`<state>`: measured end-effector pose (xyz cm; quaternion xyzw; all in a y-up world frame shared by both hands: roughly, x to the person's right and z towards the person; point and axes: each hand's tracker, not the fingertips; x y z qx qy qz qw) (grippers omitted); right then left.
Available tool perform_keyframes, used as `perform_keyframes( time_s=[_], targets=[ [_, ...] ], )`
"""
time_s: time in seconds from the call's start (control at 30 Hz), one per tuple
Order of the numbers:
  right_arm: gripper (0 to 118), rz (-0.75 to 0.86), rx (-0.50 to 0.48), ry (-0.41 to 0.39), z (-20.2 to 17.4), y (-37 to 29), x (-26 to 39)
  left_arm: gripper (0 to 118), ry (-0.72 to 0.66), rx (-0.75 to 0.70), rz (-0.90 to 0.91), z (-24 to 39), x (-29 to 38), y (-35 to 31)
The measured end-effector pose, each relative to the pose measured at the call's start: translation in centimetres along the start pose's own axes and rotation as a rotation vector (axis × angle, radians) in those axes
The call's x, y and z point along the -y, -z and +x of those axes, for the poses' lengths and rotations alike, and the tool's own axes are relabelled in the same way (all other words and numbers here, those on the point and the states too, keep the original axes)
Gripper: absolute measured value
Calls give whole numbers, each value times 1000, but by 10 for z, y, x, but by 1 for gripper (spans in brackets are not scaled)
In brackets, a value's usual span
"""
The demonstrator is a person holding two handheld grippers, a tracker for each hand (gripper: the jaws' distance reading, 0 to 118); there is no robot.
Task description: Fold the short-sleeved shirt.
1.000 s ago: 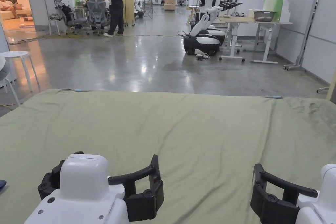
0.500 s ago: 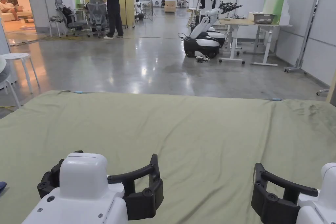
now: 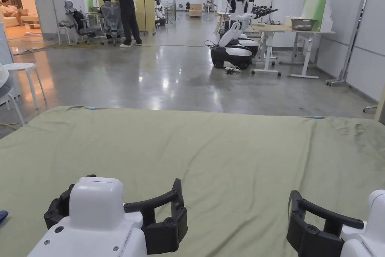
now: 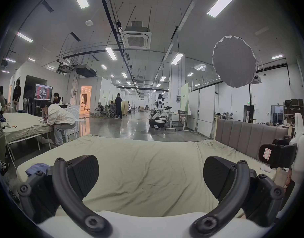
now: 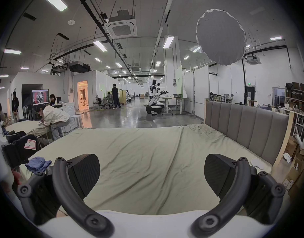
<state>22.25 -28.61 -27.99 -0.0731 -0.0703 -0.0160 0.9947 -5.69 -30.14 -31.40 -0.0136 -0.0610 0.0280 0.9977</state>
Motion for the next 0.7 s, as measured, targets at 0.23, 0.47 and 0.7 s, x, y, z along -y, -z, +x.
perform_keyframes(
  time_s=[0.23, 0.47, 0.7],
  targets=[
    [118, 12, 2, 6, 2, -3, 0, 118, -8, -3, 1, -2, 0, -1],
    [118, 15, 2, -35, -2, -3, 2, 118, -13, -6, -1, -3, 2, -2],
    [118, 17, 10, -57, -7, -4, 3, 118, -17, -9, -2, -5, 3, -2]
  ],
)
